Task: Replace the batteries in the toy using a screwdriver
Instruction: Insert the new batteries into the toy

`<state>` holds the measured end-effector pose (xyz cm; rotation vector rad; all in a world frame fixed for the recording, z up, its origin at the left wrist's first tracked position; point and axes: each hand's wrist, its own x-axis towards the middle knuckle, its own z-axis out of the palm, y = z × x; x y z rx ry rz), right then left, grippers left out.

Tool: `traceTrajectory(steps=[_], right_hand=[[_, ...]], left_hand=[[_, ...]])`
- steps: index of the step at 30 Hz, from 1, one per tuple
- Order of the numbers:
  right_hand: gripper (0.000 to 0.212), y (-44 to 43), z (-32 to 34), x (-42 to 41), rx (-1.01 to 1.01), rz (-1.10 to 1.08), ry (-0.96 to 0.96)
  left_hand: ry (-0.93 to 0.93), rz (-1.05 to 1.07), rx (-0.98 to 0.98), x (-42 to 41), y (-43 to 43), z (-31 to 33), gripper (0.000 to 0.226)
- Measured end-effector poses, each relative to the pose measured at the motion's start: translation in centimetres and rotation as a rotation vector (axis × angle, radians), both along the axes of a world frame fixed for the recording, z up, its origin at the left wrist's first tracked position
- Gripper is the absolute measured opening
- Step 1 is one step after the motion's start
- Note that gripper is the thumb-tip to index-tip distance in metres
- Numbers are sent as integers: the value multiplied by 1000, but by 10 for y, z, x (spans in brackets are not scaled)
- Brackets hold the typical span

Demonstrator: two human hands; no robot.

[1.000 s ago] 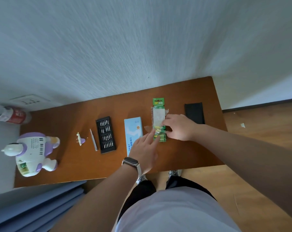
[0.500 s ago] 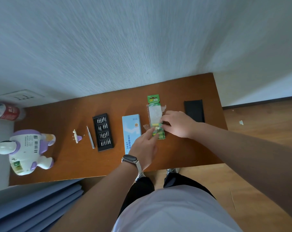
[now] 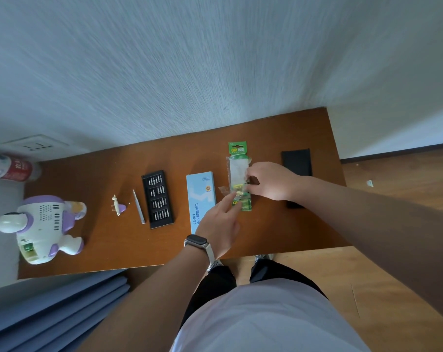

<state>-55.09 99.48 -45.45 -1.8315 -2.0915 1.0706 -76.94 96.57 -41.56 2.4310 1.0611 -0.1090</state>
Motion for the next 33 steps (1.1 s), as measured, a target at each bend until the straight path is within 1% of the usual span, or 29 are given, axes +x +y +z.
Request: traceTrajectory(steps=[3, 5, 10, 14, 19, 24, 27, 33], right_hand=[[32, 0, -2, -2, -32, 1, -17], [33, 2, -2, -3, -49, 1, -21], [26, 8, 0, -4, -47, 30, -7], [23, 3, 1, -2, -1, -19, 9], [30, 1, 2, -1, -24, 4, 24], [26, 4, 0, -2, -7, -4, 21], [27, 2, -1, 0, 9, 2, 33], [24, 5, 2, 1, -29, 15, 31]], left_hand=[[8, 8, -7, 0, -1, 0, 42], [16, 17, -5, 0, -2, 0, 42], [21, 41, -16, 2, -3, 1, 44], [16, 28, -22, 0, -3, 1, 46], [11, 23, -27, -1, -4, 1, 48], [25, 29, -22, -1, -3, 0, 49], [43, 18, -26, -2, -3, 0, 51], [65, 9, -19, -1, -5, 1, 53]])
